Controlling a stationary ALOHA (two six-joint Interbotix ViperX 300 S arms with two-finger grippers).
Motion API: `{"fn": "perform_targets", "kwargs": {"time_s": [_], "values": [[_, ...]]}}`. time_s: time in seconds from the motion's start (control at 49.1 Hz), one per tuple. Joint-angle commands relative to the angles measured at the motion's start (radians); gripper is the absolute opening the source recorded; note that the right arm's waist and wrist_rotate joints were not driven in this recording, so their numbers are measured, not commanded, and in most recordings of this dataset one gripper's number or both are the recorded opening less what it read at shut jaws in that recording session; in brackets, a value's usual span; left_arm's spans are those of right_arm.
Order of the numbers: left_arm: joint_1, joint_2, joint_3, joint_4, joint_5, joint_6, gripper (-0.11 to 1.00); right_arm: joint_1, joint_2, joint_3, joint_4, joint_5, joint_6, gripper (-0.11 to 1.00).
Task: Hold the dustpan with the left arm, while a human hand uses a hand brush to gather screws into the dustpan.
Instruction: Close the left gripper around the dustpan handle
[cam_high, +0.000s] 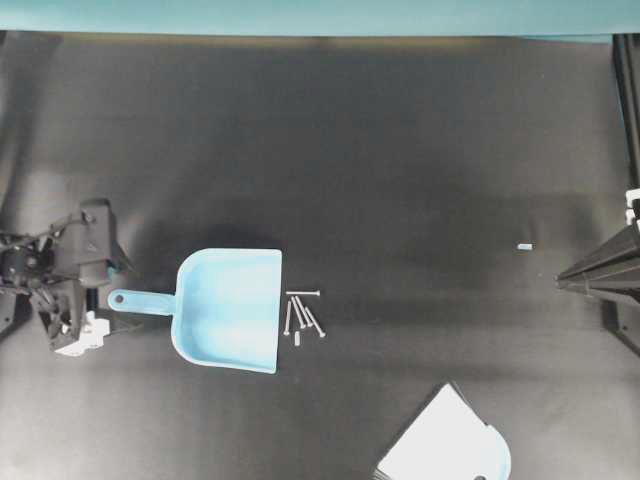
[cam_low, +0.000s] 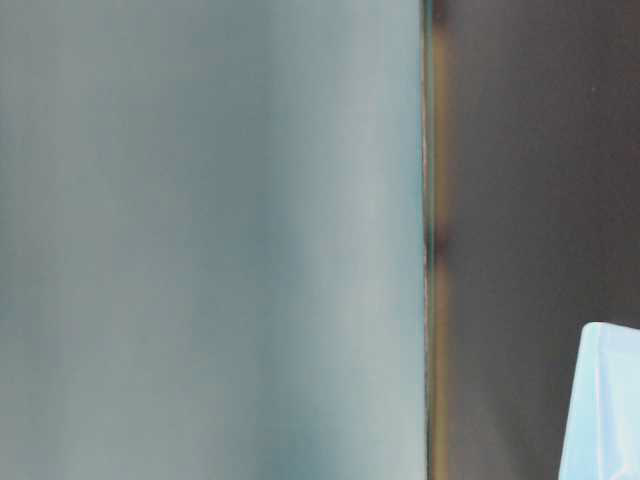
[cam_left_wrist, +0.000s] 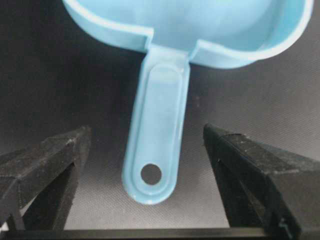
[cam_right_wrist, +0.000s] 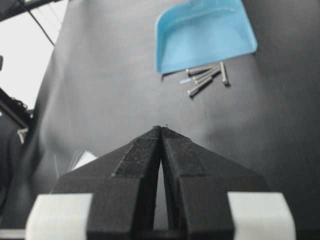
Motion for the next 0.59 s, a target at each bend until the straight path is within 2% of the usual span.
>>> {"fn": "perform_targets", "kwargs": {"time_s": [0.0,0.204,0.57], "values": [[-0.002,0.031,-0.012,0.005,-0.077,0.011,0.88,0.000,-0.005,0.003,-0.002,-0.006,0.000,0.00],[-0.017,0.075,0.020,0.003,-0.209,0.057,0.88,0.000,-0.031,0.020,-0.002,-0.006,0.000,0.00],[-0.028,0.100,0.023,0.003,-0.281,0.115,0.88,0.000,-0.069,0.043,-0.002,-0.006,-0.002,0.00]]}}
